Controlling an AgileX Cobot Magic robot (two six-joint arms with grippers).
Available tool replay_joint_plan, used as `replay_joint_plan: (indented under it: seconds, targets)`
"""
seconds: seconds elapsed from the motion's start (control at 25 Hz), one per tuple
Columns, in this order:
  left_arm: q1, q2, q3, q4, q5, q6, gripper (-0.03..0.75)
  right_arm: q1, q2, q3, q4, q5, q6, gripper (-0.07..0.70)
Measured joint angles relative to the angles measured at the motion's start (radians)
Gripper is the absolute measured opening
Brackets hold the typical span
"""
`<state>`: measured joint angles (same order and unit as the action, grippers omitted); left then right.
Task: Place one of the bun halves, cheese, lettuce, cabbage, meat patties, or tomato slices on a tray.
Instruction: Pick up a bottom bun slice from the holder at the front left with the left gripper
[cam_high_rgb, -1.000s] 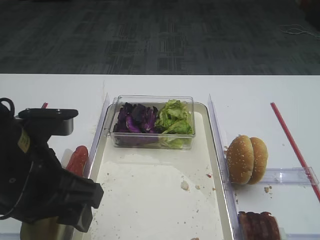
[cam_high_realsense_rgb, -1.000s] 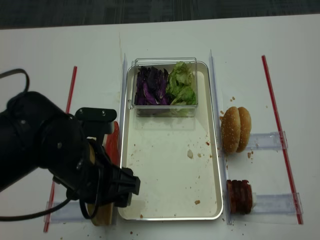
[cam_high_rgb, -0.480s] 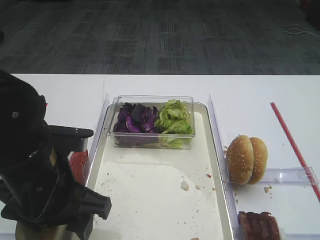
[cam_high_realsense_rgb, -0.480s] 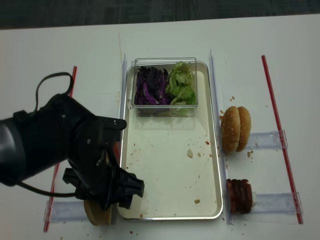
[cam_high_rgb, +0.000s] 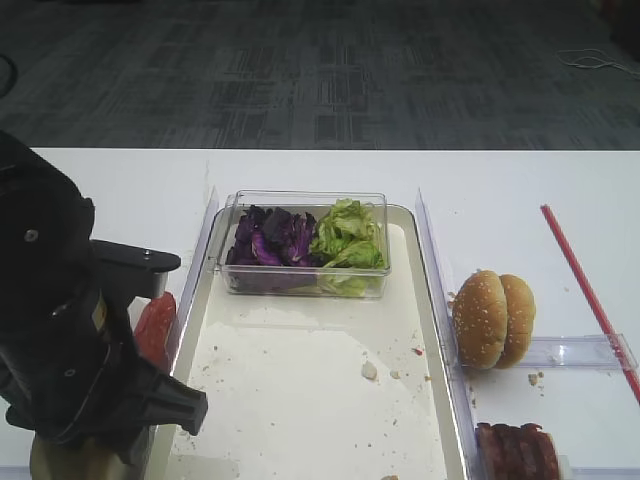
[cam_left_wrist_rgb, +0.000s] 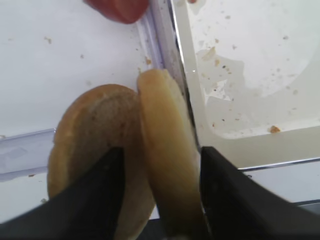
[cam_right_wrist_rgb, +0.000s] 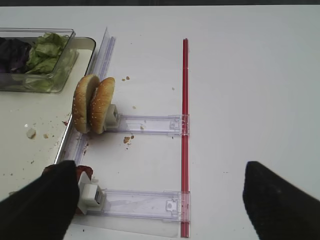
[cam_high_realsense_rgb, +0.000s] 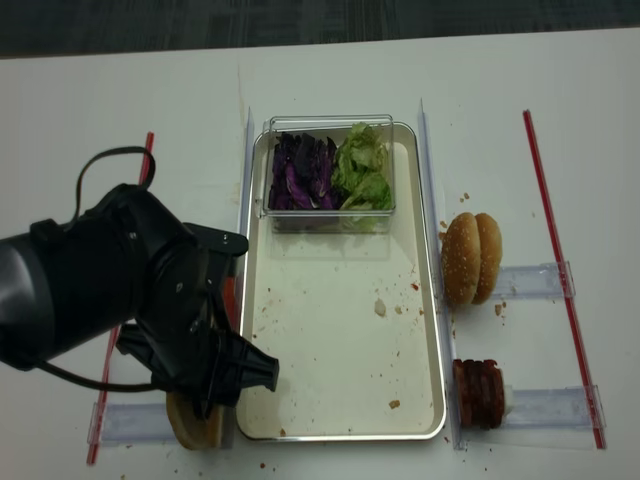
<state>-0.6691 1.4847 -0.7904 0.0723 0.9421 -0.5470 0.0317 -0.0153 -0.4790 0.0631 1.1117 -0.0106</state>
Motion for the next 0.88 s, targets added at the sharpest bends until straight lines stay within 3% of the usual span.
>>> replay_joint_plan:
  seconds: [0.24,0.36,0.6,0.88]
  targets:
    - [0.0,0.0,0.0,0.028,0.015,-0.002,0.179,0.0,0.0,0.0,0.0,0.0,0.0,0.689]
    - [0.0,0.0,0.0,0.029,0.017,-0.002,0.132,0.0,0.0,0.0,0.0,0.0,0.0,0.689]
    - [0.0,0.0,-0.002,0.03,0.019,-0.004,0.105,0.0,0.0,0.0,0.0,0.0,0.0,0.689]
    - [-0.004,0.0,-0.07,0.03,0.063,-0.002,0.098,0.0,0.0,0.0,0.0,0.0,0.011,0.689]
